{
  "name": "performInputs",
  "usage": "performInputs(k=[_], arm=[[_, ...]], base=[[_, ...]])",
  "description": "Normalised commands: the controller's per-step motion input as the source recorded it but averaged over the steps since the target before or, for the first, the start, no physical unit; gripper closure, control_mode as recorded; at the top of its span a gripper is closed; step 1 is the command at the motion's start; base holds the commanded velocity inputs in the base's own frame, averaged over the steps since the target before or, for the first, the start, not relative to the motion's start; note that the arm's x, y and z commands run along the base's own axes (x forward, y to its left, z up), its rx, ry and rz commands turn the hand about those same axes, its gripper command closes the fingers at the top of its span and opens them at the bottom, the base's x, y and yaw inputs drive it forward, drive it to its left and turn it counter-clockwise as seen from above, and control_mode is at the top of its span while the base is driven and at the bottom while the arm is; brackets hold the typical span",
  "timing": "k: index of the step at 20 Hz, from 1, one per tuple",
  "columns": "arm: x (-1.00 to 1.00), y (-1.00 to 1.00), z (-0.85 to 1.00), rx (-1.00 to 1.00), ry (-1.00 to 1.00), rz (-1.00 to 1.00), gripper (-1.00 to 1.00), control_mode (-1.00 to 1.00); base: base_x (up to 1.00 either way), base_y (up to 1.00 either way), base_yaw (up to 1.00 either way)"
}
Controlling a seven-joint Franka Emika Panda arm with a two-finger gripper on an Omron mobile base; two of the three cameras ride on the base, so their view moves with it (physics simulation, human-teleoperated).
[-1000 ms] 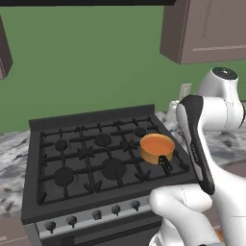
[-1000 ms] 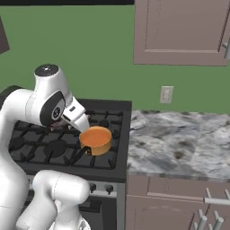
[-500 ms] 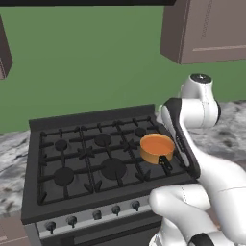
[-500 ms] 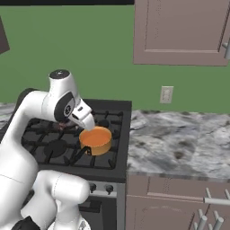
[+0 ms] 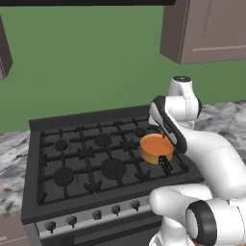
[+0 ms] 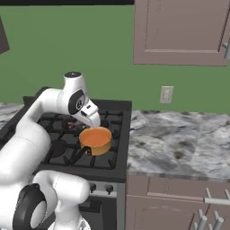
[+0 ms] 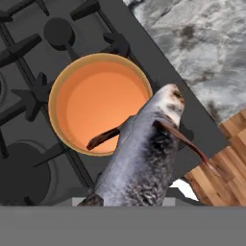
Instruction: Retrieve the fish from the fridge and place it on the saucepan with marinade on the stove.
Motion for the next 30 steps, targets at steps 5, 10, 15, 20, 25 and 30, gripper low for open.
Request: performInputs(k=[5,10,15,20,25,30], arm=[[0.45,0.00,-0.46,0.00,0.07,0.00,1.00,-1.00],[0.03,0.00,-0.47,0.00,0.00,0.00,1.00,-1.00],[0.03,0.00,-0.28,0.00,-0.07,0.00,1.00,-1.00],[0.07,0.00,-0.25,0.00,-0.06,0.00,1.00,-1.00],[0.11,0.00,-0.22,0.00,-0.07,0.00,1.00,-1.00],[0.16,0.00,-0.11,0.00,-0.03,0.00,1.00,-1.00]], base=[[0.00,0.00,0.00],[0.00,0.00,0.00],[0.00,0.00,0.00],[0.00,0.00,0.00],[0.00,0.00,0.00],[0.00,0.00,0.00]])
